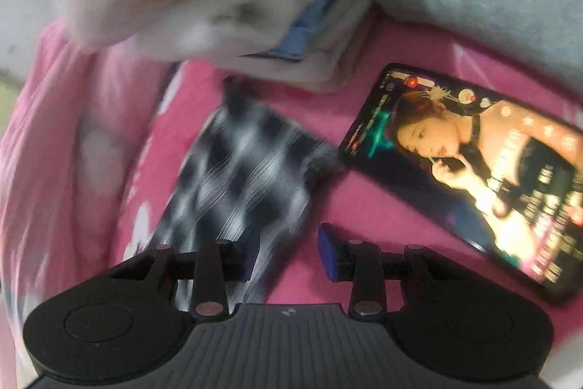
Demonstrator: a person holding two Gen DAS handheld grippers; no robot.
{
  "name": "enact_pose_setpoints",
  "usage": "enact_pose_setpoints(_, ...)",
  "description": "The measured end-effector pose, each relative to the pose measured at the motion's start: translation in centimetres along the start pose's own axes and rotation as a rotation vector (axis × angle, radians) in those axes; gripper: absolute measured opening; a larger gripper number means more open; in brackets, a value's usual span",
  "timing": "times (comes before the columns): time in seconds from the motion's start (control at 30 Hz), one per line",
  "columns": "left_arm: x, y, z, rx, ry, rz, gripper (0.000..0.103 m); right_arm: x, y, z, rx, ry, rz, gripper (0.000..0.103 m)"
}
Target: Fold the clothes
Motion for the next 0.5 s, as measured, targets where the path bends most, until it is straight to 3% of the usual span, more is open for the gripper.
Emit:
enact_pose_setpoints(0.03, 0.0, 0.0, 0.0, 0.000, 0.000, -0.001, 0.071, 0.2, -0.4, 0.1, -0.004, 0.021, -0.017, 0.030)
enact_pose_setpoints(0.07, 0.0, 0.0, 0.0, -0.001, 0.000, -0.002, 0.071, 0.3, -0.8, 0.1, -0.011, 0.043, -0.036, 0.012)
enact_pose_setpoints(0.1, 0.0, 0.0, 0.0, -0.001, 0.000, -0.003, 0.071, 0.6, -1.0, -0.2, -0.006, 0.069, -0.058, 0.006)
enact_pose_setpoints(0.23, 0.0, -0.2, 0.0, -0.001, -0.001, -0.002, 0.071, 1.8, -0.9, -2.2, -0.037, 0.163, -0.125, 0.004)
enact_pose_setpoints(0.5, 0.0, -0.2, 0.0, -0.006, 0.000, -0.008, 0.070, 1.8, 1.0, -2.1, -0.101, 0.187, -0.113, 0.003)
Point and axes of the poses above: each gripper's, at about its wrist camera, not at the fingertips, and z roughly the way its jaws point, y to its right, x to its top, the point moved 4 cm from there along z, roughly the way its jaws point
